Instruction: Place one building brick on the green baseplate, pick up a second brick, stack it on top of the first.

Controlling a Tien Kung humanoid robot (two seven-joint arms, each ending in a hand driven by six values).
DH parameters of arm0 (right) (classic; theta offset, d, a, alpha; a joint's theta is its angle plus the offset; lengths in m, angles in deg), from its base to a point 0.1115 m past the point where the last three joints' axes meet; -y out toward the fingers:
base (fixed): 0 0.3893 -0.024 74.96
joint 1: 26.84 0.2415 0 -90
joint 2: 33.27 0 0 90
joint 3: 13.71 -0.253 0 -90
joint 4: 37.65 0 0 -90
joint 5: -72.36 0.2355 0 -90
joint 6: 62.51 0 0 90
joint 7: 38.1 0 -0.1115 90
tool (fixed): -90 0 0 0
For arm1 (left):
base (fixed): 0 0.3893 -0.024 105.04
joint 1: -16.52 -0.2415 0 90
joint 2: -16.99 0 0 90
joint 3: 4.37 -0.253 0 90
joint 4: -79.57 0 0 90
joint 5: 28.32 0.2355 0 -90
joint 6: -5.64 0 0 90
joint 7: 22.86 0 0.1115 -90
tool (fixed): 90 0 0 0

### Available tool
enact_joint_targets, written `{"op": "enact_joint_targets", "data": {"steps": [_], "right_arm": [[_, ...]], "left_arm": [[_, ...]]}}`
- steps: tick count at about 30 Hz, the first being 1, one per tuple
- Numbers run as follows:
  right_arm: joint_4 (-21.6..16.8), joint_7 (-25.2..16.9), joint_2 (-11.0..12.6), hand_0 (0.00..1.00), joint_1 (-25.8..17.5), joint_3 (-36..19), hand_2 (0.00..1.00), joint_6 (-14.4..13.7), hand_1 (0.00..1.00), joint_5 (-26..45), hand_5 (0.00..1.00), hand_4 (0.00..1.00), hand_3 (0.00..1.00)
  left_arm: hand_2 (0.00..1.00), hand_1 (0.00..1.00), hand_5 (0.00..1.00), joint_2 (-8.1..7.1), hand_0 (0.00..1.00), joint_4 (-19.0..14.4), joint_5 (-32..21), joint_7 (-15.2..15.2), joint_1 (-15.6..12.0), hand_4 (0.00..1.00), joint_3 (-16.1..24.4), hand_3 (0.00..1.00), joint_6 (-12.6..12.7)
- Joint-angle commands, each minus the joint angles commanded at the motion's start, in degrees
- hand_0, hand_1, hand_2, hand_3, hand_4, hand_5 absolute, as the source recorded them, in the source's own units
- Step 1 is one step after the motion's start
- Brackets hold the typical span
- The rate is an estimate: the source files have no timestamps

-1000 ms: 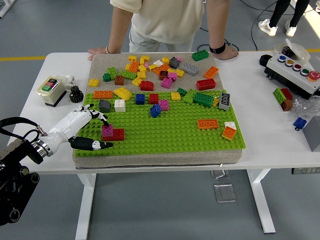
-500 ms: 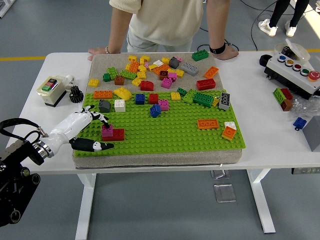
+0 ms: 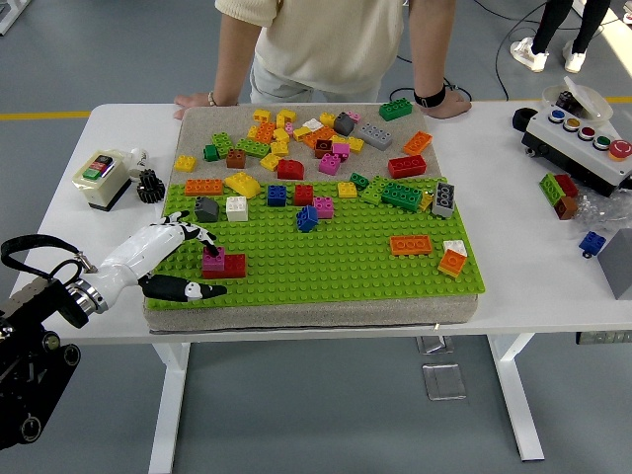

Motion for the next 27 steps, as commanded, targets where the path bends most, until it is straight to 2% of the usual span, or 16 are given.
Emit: {"op": "enact_joint_targets", "data": {"steps": [27], "right_arm": [[0.00, -0.08, -0.03, 0.743, -0.13, 0.42, 0.710, 0.00, 0.660, 0.16, 0.507, 0.920, 0.595]], "left_arm": [[0.774, 0.813, 0.637, 0.12, 0.996, 1.91, 0.00, -0.44, -0.26, 0.998, 0.14, 0.591, 0.73]]}}
